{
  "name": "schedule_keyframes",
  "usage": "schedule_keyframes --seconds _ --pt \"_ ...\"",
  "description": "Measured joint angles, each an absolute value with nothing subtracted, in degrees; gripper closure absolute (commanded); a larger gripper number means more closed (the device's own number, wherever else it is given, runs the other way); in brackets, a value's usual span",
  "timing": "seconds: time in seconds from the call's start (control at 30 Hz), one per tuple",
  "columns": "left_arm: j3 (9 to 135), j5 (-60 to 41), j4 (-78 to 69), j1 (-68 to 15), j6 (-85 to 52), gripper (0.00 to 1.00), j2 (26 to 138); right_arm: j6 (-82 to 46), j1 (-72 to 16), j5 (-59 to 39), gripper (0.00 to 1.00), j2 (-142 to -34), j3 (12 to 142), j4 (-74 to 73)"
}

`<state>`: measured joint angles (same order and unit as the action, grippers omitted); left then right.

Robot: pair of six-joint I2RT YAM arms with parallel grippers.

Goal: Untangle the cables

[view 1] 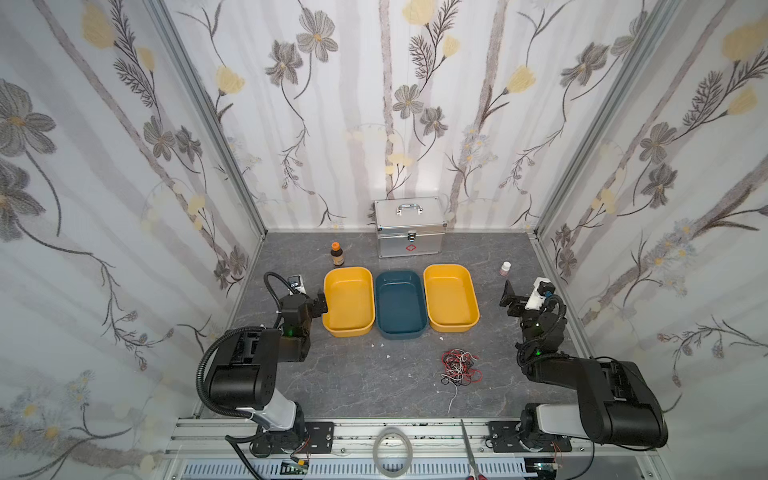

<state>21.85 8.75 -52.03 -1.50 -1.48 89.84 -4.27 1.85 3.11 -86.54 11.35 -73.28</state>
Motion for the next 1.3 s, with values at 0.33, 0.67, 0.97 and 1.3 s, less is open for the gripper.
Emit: schedule_keyframes --seconds 0.33,0.67,0.97,1.3 --pt "21.85 8.75 -52.03 -1.50 -1.48 0.00 89.84 -4.27 1.85 2.87 0.00 -86.54 11.33 -73.25" --pt "21.85 8.62 -52.03 -1.48 -1.48 0.00 89.84 -4.27 1.85 2.87 0.00 -86.54 11.33 -73.25" --pt "21.87 7.70 -51.99 -0.86 -1.50 0.00 89.84 -4.32 2.17 2.44 0.00 -86.54 11.33 -73.25" --pt "27.59 9.02 -40.38 -1.19 -1.96 0.00 82.61 -6.02 3.11 3.20 0.02 -78.02 17.34 -60.90"
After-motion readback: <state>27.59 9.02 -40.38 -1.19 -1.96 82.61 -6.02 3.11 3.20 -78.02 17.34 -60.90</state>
